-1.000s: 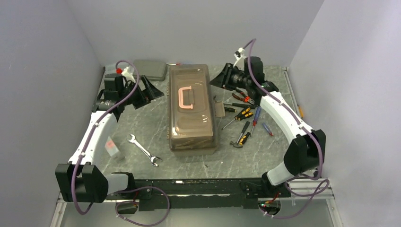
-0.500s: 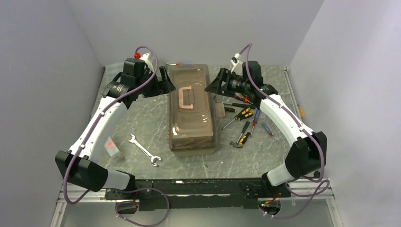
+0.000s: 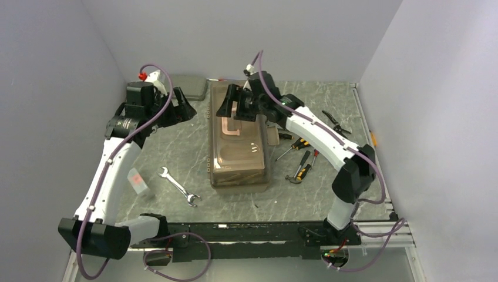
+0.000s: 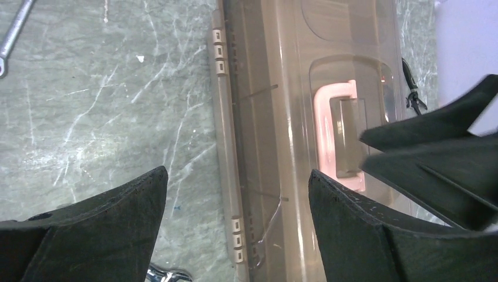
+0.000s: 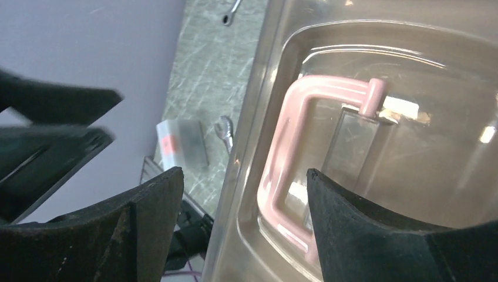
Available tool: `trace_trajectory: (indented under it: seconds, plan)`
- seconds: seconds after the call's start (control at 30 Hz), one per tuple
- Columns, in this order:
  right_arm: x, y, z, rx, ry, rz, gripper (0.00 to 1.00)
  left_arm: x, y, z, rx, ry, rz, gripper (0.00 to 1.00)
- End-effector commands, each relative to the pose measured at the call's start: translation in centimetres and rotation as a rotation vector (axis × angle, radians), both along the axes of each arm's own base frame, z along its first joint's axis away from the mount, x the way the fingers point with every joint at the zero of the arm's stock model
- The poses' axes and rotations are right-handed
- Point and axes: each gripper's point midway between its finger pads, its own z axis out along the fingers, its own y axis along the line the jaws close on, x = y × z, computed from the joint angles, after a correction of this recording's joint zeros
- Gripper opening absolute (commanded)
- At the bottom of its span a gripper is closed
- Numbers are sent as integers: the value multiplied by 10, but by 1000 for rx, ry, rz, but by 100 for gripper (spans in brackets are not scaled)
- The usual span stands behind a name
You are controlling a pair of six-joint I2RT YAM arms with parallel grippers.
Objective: Pack the tool kit
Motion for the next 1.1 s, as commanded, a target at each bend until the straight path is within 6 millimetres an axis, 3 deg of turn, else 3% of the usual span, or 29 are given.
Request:
trace_trajectory:
  seconds: [0.0,0.17,0.43,0.53,0.73,0.9,1.07]
  plan:
    - [9,9,-9,-87,24,-107,78,-10,6,7,5,-46,-24,91]
    - [13,22,-28,-199,38,-172,76,-14,6,0,-18,-45,-34,91]
    - [5,38,-35,-245,42,-125,75,-12,5,1,-34,-49,-49,91]
    - [-11,56,-18,-100,72,-12,74,-12,5,1,-41,-50,-52,91]
    - [-24,58,23,148,105,113,71,-12,5,-2,-49,-48,-56,90]
    - [-34,49,51,301,118,181,70,-10,1,-2,-72,-51,-68,90]
    - [-37,33,62,402,139,214,67,-6,-6,-1,-111,-55,-92,89]
